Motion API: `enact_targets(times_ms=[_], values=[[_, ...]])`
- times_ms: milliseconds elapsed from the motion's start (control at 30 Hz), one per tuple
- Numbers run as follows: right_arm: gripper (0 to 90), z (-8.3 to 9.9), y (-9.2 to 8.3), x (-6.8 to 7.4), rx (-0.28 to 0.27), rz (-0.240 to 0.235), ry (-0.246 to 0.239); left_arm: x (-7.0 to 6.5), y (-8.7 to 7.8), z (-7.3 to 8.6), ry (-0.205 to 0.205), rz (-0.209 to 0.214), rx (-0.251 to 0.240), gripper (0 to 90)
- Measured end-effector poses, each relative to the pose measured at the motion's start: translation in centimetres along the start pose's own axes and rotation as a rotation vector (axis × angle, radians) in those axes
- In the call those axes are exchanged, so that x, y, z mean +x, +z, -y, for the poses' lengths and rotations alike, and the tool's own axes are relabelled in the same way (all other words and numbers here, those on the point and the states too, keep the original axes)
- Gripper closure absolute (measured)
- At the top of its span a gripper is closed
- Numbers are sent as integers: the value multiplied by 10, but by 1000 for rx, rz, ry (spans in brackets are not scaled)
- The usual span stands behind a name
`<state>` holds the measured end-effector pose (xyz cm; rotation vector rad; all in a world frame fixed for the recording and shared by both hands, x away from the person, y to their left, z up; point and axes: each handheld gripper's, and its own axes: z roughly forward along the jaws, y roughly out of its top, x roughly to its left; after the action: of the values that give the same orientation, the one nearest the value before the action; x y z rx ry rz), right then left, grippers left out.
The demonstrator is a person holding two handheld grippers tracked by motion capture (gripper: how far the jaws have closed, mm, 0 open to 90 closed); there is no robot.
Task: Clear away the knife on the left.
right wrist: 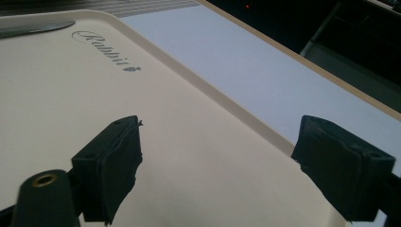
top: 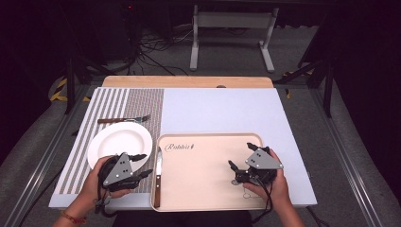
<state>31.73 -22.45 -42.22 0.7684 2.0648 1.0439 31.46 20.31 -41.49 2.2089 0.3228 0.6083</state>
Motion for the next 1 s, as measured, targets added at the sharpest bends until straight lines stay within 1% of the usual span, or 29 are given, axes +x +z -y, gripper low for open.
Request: enact_targets(times_ms=[33, 67, 133, 200, 233, 300, 367, 433, 467, 500, 533, 600, 667, 767, 800, 833, 867, 933, 1000], values=[[158, 0, 0, 0, 1, 1, -3, 1, -1, 1, -9, -5, 1, 454], [158, 0, 0, 0, 0, -1, -2, 1, -1, 2, -17, -7, -5, 419], [157, 0, 0, 1, -1, -1, -2, 3, -3, 4, -43, 2, -27, 357], [157, 0, 0, 1, -1, 0, -2, 4, -4, 4, -45, 7, -31, 295], [158, 0, 1, 1, -1, -1, -2, 4, -4, 5, -51, -1, -34, 268], [157, 0, 1, 1, -1, -4, -4, 4, -5, 6, -63, 0, -34, 234], [157, 0, 1, 2, -3, -7, -5, 5, -6, 7, -65, -8, -35, 196], [157, 0, 1, 2, -3, -9, -6, 5, -7, 8, -76, 4, -45, 201], [157, 0, 1, 2, -5, -11, -6, 5, -8, 8, -84, 5, -53, 188], [157, 0, 1, 2, -5, -11, -6, 5, -8, 8, -84, 5, -53, 185], [157, 0, 1, 2, -4, -9, -6, 4, -9, 8, -85, -3, -57, 185], [156, 0, 1, 2, -5, -12, -5, 4, -10, 8, -87, 5, -57, 151], [156, -1, 1, 3, -6, -13, -5, 3, -11, 8, -85, 2, -61, 122], [155, -1, 2, 5, -12, -18, -12, 3, -12, 9, -88, -8, -66, 104], [155, -1, 2, 5, -12, -18, -12, 3, -13, 9, -89, -15, -67, 104], [155, -2, 2, 5, -16, -24, -16, 3, -13, 9, -91, -24, -69, 86], [155, -2, 2, 6, -14, -23, -17, 5, -14, 10, -107, -12, -76, 85], [155, -2, 2, 6, -14, -25, -17, 5, -14, 10, -102, -17, -72, 83], [155, -2, 2, 6, -14, -26, -17, 6, -16, 10, -107, -11, -83, 82]])
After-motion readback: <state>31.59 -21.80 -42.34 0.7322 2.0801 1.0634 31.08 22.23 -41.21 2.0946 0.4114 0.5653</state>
